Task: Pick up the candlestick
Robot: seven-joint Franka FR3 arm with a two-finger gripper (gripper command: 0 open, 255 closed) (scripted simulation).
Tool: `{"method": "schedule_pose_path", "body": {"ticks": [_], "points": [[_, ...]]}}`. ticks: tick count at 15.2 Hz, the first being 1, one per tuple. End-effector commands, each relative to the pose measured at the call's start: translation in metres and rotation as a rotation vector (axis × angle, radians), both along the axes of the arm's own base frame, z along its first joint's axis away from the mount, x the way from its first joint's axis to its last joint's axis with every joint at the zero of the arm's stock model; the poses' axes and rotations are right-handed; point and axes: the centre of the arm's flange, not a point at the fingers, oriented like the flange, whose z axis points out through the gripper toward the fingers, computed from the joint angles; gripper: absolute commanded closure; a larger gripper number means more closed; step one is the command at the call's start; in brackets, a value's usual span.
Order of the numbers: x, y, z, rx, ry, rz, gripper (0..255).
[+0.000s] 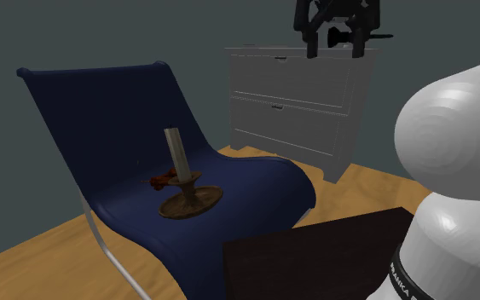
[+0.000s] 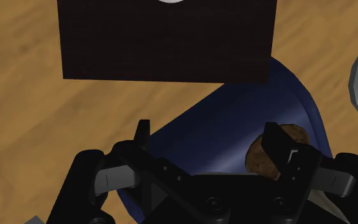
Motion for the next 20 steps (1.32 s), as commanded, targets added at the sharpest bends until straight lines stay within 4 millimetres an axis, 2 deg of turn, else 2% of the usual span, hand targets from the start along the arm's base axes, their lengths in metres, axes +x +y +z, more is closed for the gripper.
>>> {"method": "schedule_pose_path", "body": {"ticks": [1, 20], "points": [[0.0, 0.0, 0.0, 0.0, 0.0, 0.0, 0], [0.137, 0.2, -0.091, -0.085, -0.004, -0.055, 0]]}}
